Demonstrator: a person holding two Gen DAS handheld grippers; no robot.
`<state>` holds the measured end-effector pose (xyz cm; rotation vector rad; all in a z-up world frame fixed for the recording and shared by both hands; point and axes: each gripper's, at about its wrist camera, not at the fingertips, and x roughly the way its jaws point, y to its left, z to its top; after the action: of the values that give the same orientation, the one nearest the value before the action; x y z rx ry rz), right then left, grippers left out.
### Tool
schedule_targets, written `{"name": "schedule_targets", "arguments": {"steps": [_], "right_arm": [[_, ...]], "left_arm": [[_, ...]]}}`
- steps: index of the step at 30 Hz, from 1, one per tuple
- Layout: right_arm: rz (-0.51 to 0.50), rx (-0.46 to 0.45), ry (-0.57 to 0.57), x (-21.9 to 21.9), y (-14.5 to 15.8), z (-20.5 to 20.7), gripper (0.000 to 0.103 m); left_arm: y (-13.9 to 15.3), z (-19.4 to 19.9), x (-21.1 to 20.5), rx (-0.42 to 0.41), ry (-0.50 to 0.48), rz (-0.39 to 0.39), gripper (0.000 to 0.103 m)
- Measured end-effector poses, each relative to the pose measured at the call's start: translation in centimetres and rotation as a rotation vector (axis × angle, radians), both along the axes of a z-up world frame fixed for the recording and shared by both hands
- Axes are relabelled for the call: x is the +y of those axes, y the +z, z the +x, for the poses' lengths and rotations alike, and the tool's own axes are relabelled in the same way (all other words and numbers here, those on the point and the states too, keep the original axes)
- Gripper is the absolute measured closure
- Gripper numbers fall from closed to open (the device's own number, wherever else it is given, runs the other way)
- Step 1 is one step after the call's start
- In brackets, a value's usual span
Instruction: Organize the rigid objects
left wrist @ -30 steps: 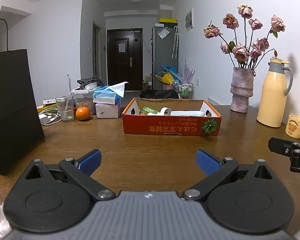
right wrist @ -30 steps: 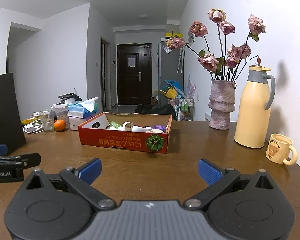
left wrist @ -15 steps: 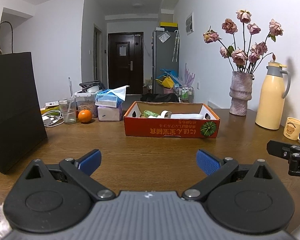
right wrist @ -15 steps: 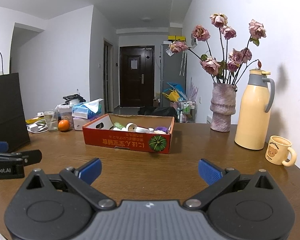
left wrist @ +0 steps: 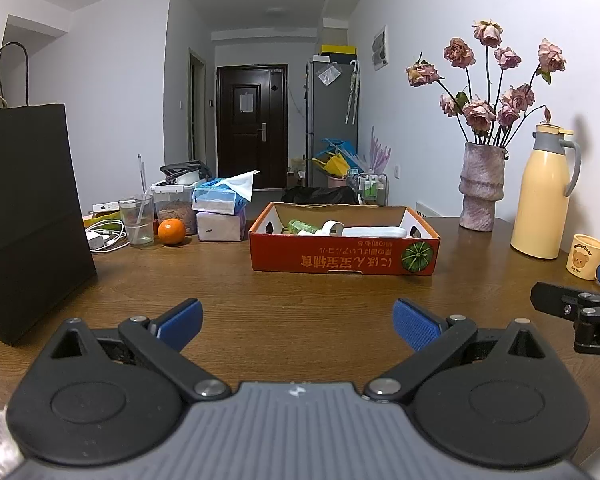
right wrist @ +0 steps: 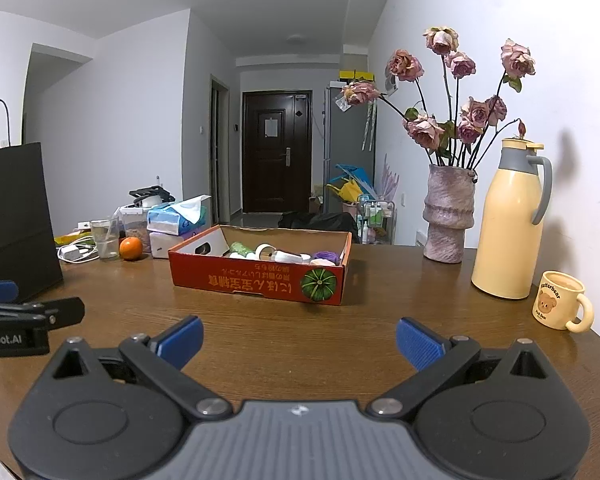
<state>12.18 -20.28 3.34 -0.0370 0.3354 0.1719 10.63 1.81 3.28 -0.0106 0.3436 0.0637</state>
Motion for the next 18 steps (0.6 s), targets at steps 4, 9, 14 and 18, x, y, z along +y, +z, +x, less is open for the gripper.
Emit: {"name": "schedule_targets", "arguments": {"steps": [4,9,14,18], "right_arm": [[-0.001,0.0,0.001,0.0,0.0,-0.01,0.0],[-0.002,0.001,0.004,0.09,-0.01,-0.05,0.0],[-0.002,0.0,0.004,0.1,-0.02,-0.06,0.0],[-0.003,0.001,0.004,0.09,-0.03,-0.05,0.0]], "left_arm": [[0.03,-0.11,0.05,-0.003,0.003,0.0,0.0],[0.04,-0.25,0.18,-0.003,0.008,0.0,0.0],[0.06,-0.06,0.08,0.0,0.012,0.003,0.0],[0.05,-0.07,0.08,0.001,0.014,0.004,0.0]]}}
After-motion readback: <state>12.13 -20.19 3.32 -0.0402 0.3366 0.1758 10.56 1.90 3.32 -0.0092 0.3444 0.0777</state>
